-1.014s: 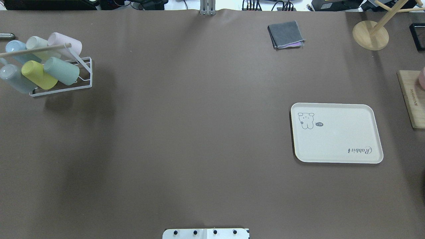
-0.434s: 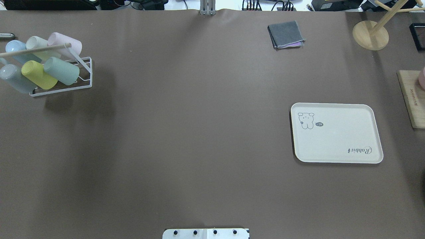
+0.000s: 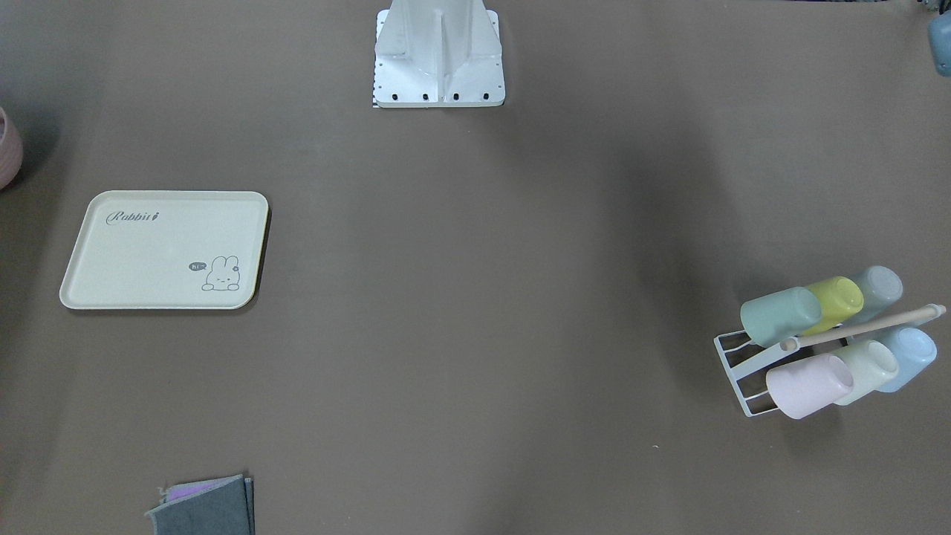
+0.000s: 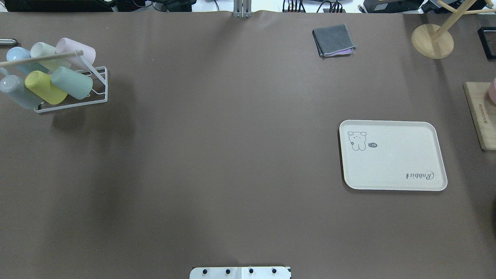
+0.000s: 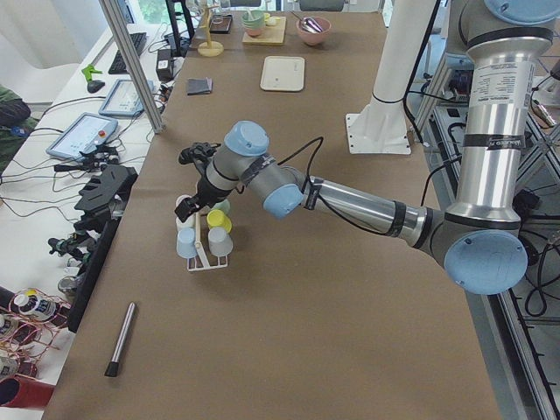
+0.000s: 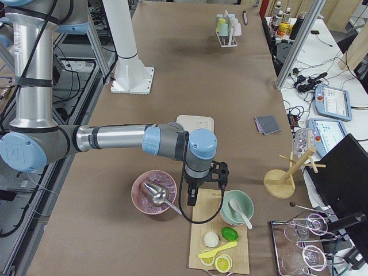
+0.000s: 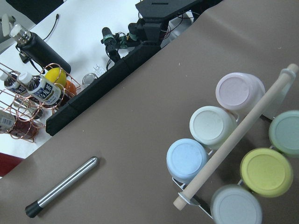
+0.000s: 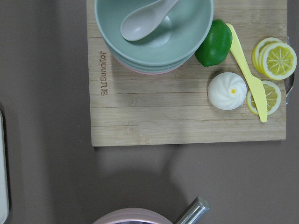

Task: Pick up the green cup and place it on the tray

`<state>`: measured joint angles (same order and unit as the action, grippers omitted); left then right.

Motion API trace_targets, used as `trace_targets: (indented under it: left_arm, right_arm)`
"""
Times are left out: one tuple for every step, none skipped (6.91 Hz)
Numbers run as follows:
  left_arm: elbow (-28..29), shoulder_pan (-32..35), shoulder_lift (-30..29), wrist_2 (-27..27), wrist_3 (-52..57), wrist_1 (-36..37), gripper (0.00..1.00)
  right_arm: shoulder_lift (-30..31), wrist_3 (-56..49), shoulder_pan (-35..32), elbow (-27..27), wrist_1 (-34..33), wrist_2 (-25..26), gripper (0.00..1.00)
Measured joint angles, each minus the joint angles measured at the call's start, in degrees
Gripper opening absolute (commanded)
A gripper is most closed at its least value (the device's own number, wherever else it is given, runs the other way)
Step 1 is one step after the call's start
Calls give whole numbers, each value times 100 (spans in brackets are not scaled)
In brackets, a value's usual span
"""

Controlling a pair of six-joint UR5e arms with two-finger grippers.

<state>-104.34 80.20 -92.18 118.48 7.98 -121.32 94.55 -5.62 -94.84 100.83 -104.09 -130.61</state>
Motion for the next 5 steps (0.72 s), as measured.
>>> trace_targets:
  left_arm:
    - [-82, -229, -13, -372, 437, -2, 99]
    - [-153, -474, -28, -749, 932, 0, 99]
    - [-231, -721, -30, -1157, 1398, 2, 99]
    - [-280, -908, -34, -1450, 1692, 2, 99]
    - [-322, -1064, -39, -1720, 1987, 3, 99]
  right_arm:
    - [-3, 15, 47, 3, 20, -6, 100]
    - [-8, 40, 101, 8, 31, -17, 100]
    - [-30, 60, 171, 21, 28, -33, 100]
    - [-71, 192, 264, 63, 9, -58, 100]
    - [-100, 504, 443, 119, 9, -70, 100]
